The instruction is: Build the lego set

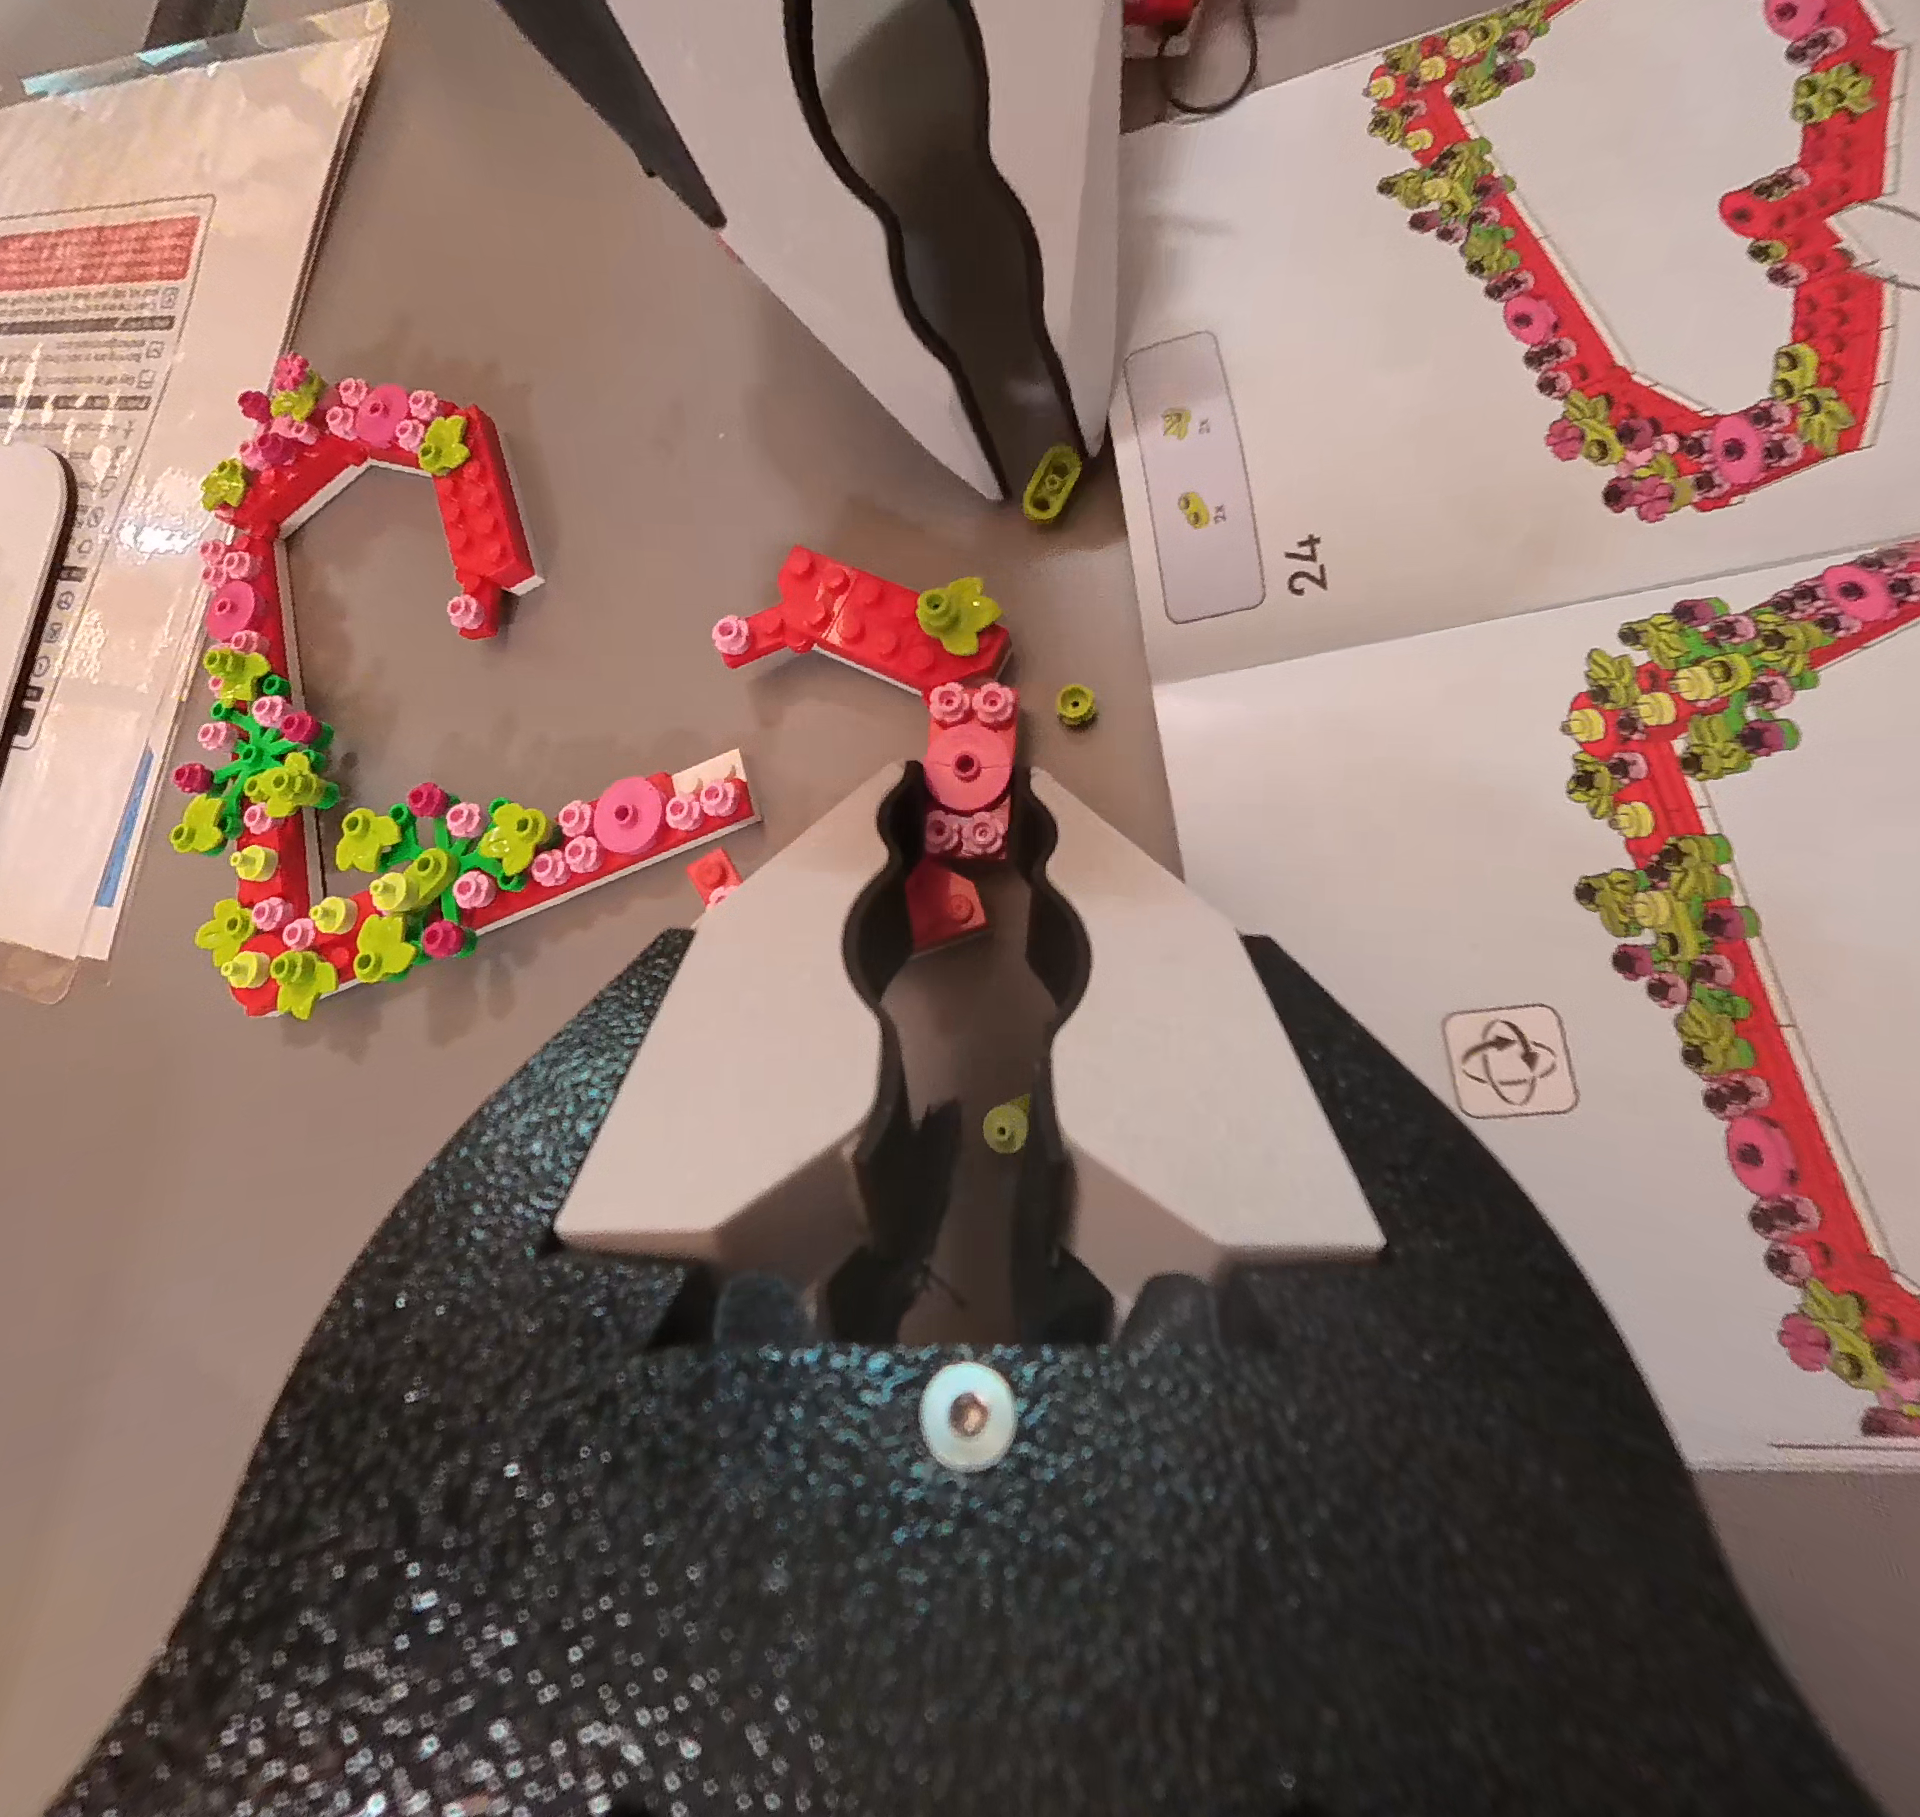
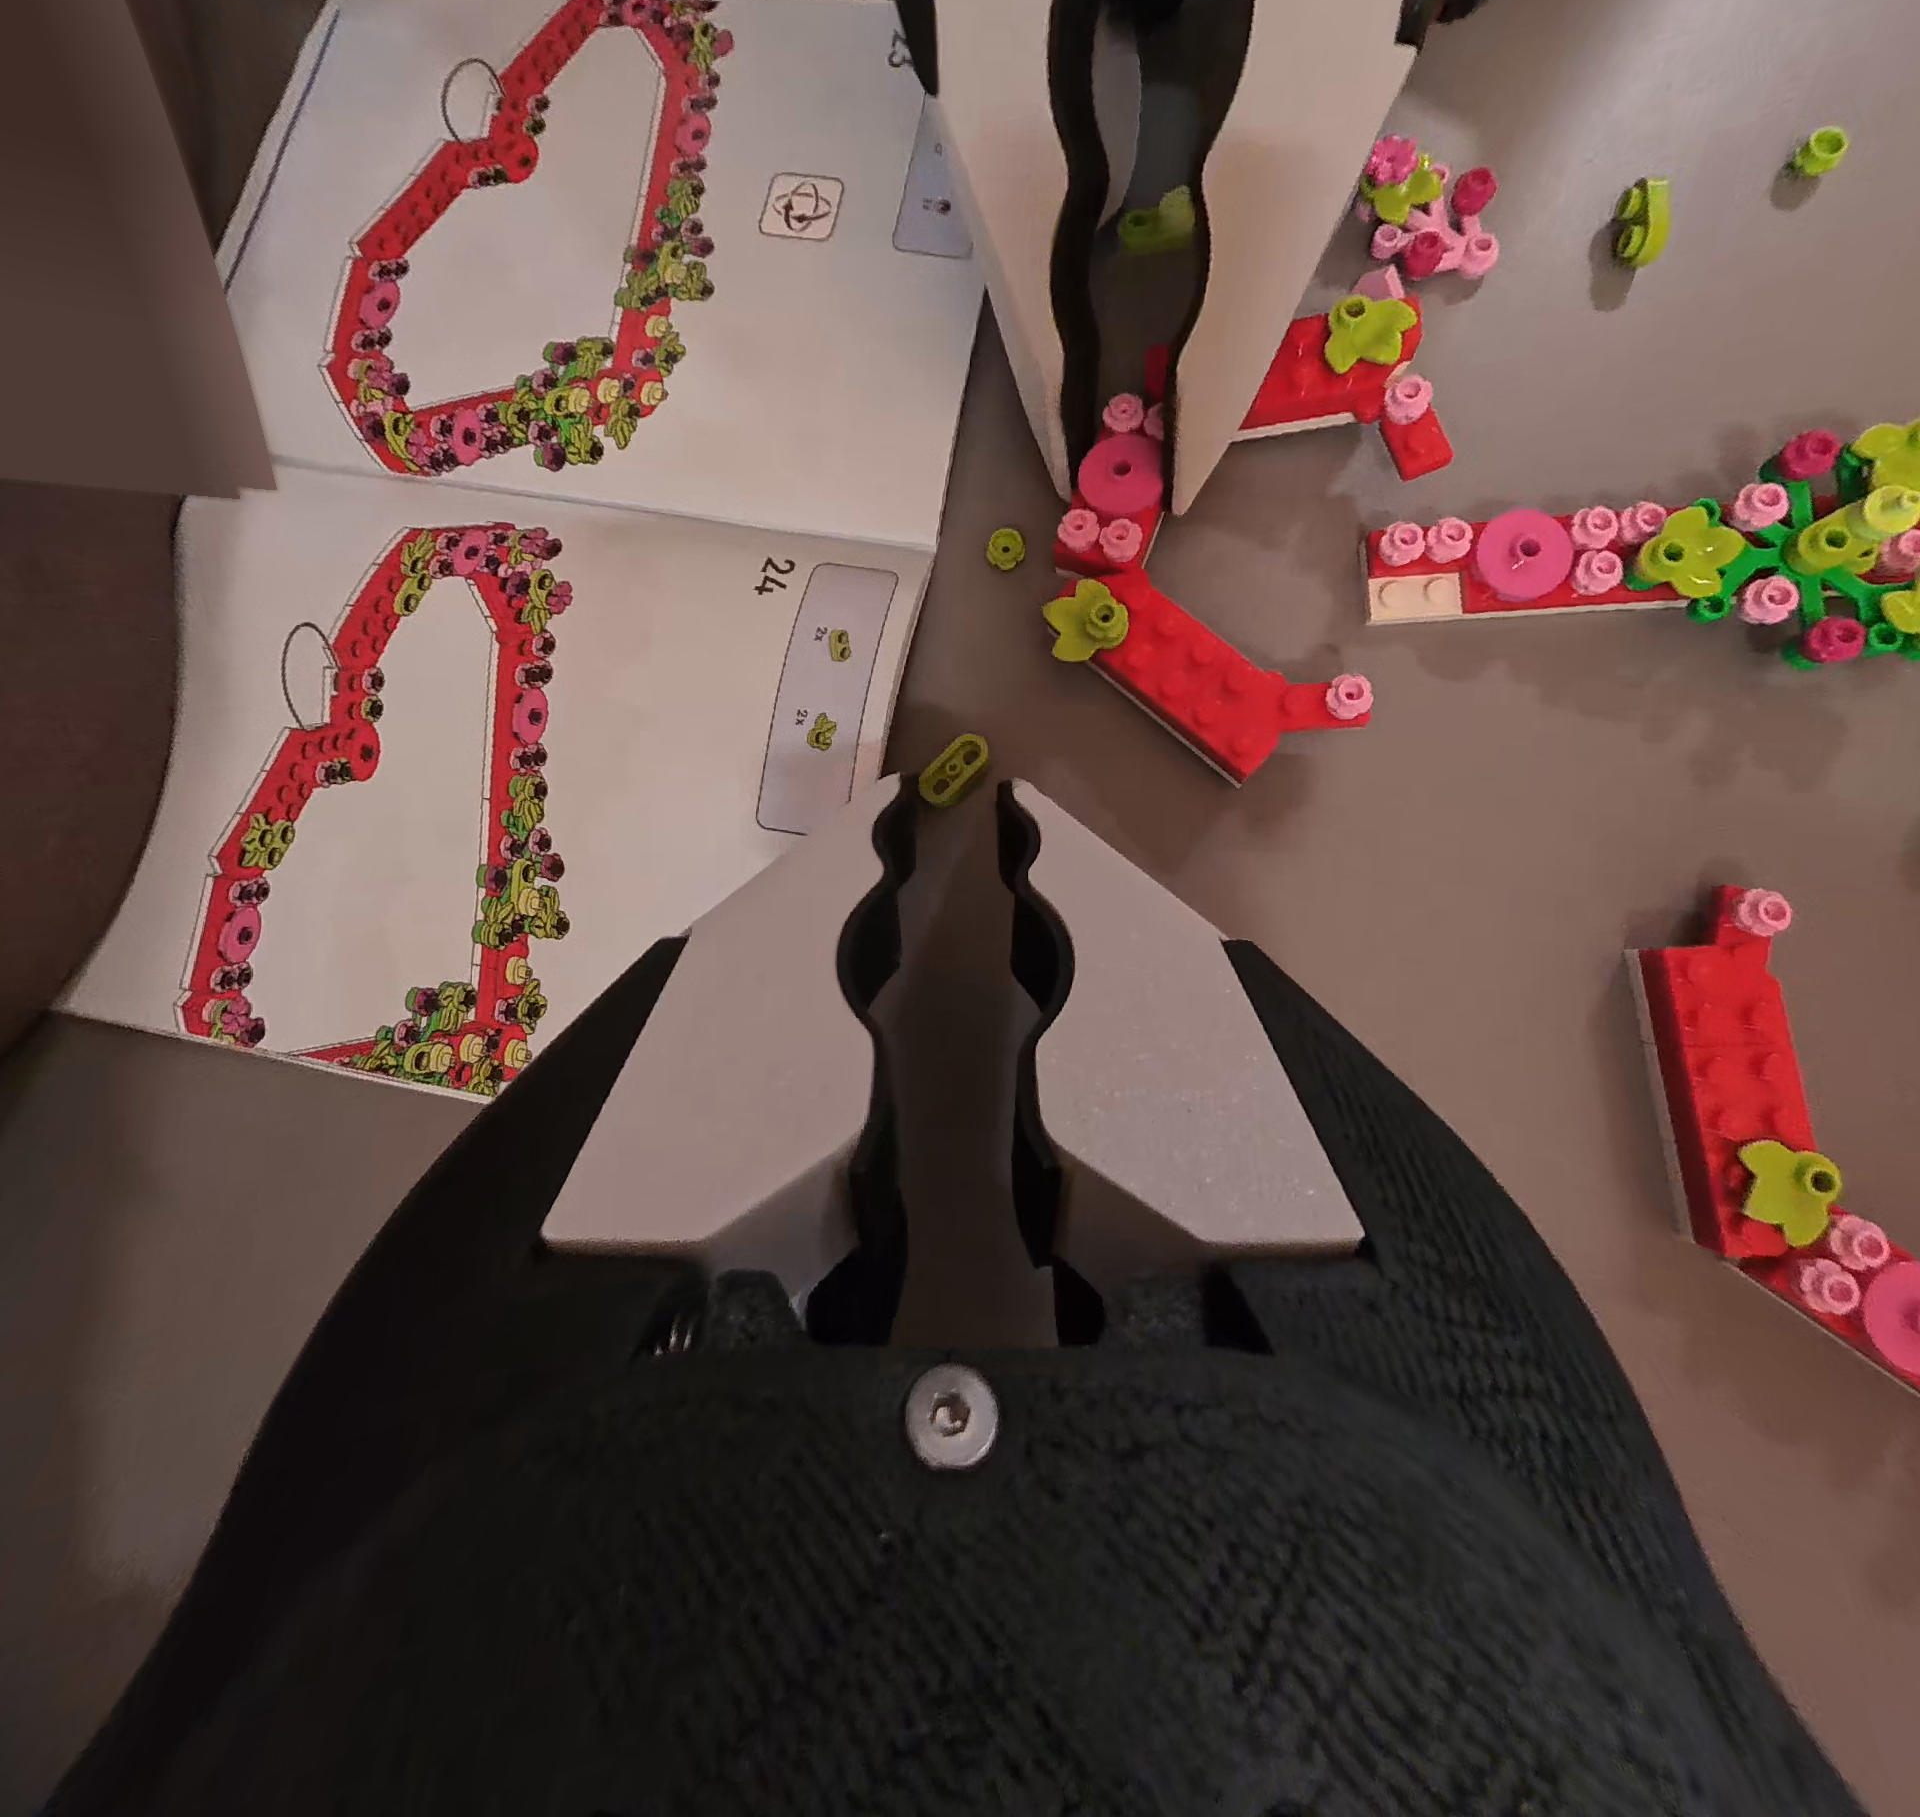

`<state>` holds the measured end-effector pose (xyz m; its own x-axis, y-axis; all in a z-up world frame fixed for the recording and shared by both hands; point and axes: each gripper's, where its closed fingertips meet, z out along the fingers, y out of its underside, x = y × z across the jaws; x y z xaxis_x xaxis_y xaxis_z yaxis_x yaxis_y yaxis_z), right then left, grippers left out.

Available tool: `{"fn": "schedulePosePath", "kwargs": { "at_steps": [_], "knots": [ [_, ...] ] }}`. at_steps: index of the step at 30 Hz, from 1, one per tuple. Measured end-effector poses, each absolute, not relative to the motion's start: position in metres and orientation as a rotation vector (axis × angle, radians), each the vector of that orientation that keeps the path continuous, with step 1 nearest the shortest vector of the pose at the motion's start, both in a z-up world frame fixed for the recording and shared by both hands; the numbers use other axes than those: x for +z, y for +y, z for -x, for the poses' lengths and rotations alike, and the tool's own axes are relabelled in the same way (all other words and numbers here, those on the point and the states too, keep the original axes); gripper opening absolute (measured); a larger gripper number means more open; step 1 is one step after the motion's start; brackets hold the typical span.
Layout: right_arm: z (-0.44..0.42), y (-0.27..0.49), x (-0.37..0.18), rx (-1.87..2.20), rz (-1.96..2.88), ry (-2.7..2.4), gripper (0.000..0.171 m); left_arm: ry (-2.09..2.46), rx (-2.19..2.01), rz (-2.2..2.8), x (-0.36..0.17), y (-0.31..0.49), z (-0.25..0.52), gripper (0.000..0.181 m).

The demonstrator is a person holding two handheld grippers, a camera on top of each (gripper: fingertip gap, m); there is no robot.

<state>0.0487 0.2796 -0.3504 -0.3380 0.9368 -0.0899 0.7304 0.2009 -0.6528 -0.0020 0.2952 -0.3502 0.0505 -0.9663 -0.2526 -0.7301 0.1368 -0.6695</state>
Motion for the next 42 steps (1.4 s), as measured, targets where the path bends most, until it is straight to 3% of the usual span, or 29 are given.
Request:
{"fn": "schedulePosePath", "kwargs": {
  "at_steps": [18,27,31,38,42],
  "knots": [
    [-0.051,0.321,-0.352,0.635,1.411,-2.132,0.006,1.667,-0.449,1.686,-0.350,0.299,0.000,0.016],
    [-0.040,0.377,-0.321,0.038,0.738,-1.800,0.005,1.390,-0.522,1.694,-0.320,0.313,0.000,0.040],
    [-0.040,0.397,-0.318,-0.223,0.596,-1.713,0.005,1.135,-0.663,1.645,-0.283,0.321,-0.004,0.034],
    [-0.034,0.381,-0.314,-0.154,0.505,-1.683,0.005,0.985,-0.320,1.740,-0.281,0.357,-0.020,0.031],
    [-0.034,0.373,-0.313,-0.087,0.453,-1.683,0.005,0.961,-0.322,1.791,-0.293,0.362,-0.037,0.039]
  ]
}}
